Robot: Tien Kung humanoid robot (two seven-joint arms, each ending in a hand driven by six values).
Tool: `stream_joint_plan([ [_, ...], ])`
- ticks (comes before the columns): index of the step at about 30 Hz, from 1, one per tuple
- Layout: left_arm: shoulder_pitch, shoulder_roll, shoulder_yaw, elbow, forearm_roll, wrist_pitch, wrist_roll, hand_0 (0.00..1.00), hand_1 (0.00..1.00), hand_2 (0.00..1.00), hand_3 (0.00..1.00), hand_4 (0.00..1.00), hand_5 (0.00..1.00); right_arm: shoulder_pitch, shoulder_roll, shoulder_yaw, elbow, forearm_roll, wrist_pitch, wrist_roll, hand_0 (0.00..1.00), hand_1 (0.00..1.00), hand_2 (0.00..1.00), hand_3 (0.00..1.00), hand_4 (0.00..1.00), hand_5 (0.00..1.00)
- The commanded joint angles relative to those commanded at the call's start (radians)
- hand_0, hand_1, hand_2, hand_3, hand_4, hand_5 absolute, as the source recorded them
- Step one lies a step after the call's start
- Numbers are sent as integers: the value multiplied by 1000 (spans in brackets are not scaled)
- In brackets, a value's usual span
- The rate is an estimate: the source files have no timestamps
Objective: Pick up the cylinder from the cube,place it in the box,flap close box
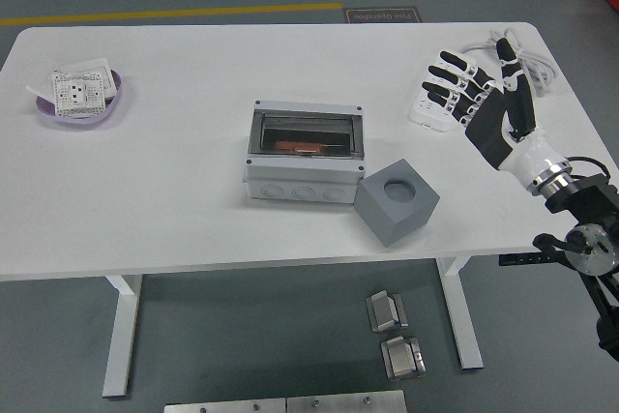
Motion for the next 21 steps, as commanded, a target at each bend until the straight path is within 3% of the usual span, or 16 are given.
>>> stream_joint_plan([
  [21,12,-16,-16,1,-4,0,0,744,764,697,903,756,252,-10,1,10,8,-33,-12,5,938,774,806,812,998,998],
])
